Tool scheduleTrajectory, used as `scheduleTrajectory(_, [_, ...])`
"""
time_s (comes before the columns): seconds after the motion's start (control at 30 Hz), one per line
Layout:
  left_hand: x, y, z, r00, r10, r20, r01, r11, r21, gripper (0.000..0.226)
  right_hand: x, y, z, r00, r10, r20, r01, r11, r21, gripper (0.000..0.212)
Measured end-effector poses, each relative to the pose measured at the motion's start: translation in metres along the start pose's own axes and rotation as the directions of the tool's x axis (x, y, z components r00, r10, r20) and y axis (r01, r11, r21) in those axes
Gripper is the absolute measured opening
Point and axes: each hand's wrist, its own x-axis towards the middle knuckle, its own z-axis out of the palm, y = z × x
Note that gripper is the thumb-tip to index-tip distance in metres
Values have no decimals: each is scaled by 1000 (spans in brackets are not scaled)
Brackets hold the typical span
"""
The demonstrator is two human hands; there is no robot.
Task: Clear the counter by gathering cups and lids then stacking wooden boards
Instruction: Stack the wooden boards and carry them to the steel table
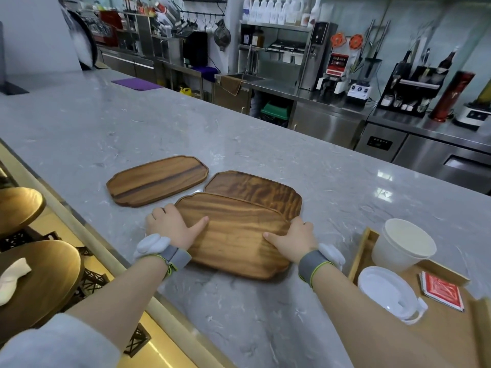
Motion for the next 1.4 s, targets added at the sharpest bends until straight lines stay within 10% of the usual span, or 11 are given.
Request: scheduleTrajectory(1.4, [125,89,74,976,113,185,-112,994,-13,63,152,-24,-19,993,118,0,-112,944,-309,69])
